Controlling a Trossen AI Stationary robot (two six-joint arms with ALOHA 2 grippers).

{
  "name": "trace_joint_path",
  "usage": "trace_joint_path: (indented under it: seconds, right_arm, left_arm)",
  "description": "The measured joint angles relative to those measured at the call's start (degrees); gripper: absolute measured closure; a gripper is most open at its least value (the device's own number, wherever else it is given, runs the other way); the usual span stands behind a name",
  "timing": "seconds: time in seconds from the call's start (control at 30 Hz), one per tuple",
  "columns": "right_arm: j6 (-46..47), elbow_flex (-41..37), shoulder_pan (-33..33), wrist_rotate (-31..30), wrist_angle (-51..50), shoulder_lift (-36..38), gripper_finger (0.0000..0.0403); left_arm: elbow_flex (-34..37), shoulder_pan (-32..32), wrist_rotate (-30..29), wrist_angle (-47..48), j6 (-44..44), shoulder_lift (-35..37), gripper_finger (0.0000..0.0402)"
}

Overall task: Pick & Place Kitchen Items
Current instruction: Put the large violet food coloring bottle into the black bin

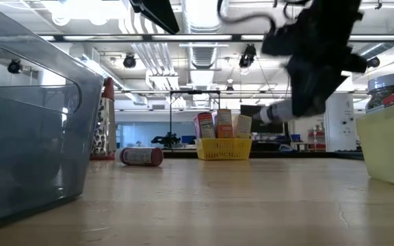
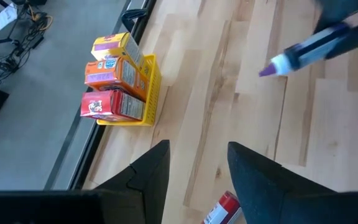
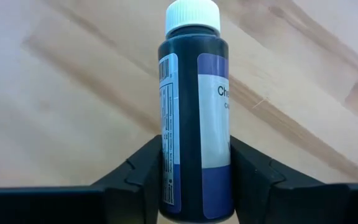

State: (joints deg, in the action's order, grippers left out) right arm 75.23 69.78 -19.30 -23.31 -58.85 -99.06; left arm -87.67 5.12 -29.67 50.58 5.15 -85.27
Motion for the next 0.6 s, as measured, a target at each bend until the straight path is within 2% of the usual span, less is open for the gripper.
trace_joint_path:
  seconds: [0.3,0.6]
  right_arm:
    - [-12.03,0.0,-5.81,-0.72,-0.94,9.31,0.0257]
    - [-25.25,-0.19,-10.19,-0.44,-0.98,14.84,0.0265]
  left_arm:
    - [0.01,-0.01,0.01,-0.01,0.0,0.0,0.0234]
    - [0.01,-0.01,-0.07,-0.61,-0.68,0.0,0.0234]
